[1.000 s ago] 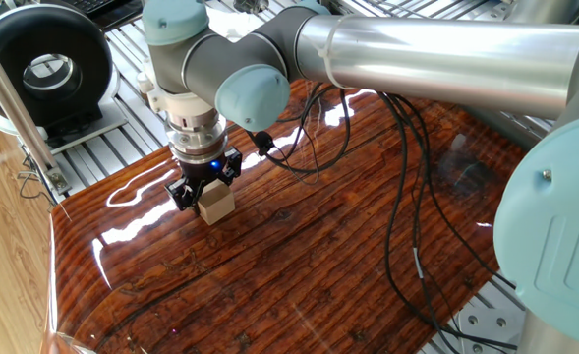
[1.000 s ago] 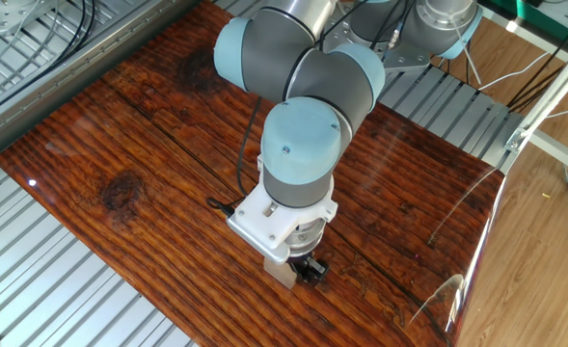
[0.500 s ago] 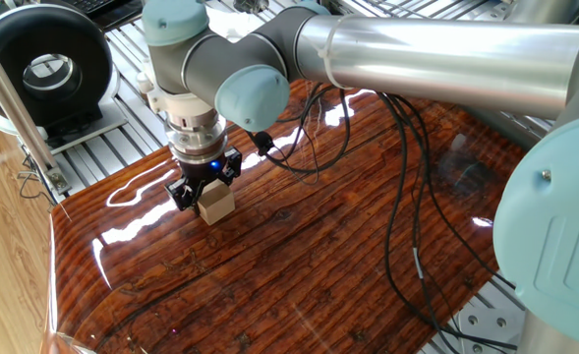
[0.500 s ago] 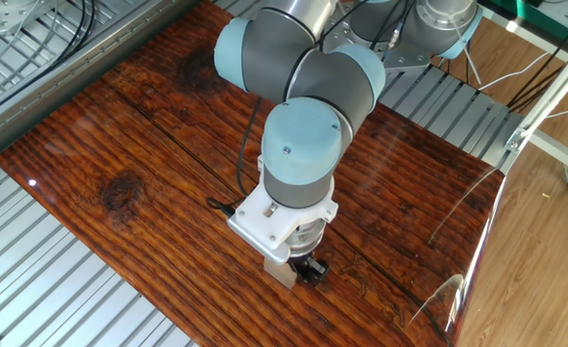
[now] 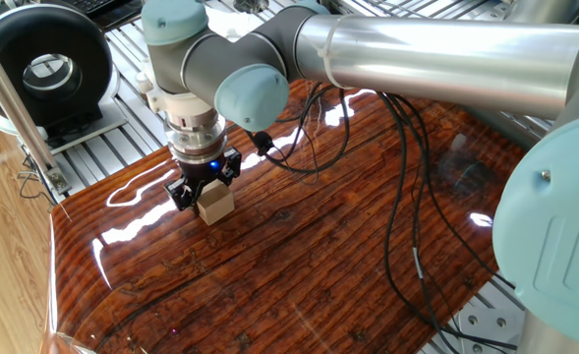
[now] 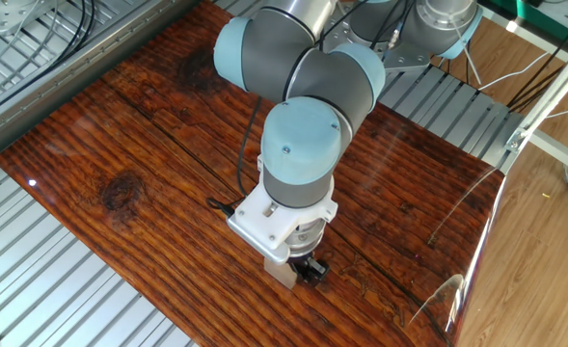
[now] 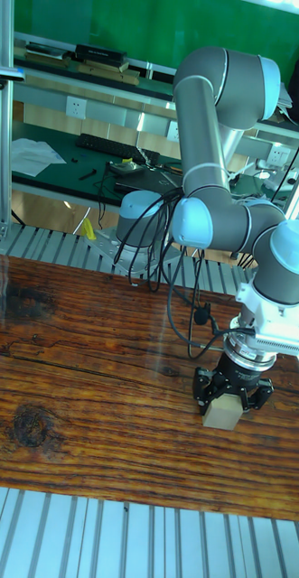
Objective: Hold a small block with the gripper and sweep it from left to right on the table
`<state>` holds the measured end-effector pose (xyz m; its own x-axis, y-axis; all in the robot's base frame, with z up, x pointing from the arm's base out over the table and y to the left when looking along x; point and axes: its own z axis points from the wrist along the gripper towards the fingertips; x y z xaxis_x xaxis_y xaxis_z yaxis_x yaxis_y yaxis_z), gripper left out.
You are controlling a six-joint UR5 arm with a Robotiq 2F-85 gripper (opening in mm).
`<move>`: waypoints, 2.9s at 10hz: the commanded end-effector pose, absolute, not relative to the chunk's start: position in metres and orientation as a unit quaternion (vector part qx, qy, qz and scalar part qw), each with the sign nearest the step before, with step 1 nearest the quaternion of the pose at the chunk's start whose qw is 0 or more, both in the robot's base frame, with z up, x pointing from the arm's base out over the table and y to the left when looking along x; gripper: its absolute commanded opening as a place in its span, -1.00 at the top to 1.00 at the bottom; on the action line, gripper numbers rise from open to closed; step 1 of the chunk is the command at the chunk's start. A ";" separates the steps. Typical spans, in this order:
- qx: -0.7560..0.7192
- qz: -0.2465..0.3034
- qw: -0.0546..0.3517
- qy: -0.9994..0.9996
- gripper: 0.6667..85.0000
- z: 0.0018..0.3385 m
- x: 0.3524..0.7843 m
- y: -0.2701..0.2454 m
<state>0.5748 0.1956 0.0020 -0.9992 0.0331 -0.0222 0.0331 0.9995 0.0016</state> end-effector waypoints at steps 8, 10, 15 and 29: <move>0.022 0.006 0.010 1.000 0.99 0.003 0.576 0.196; 0.022 0.007 0.010 1.000 0.99 0.002 0.576 0.197; 0.021 0.012 0.007 1.000 0.99 0.008 0.575 0.197; 0.027 0.011 0.011 1.000 0.99 0.000 0.576 0.202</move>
<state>0.5749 0.1982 0.0029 -0.9990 0.0412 -0.0188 0.0409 0.9990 0.0171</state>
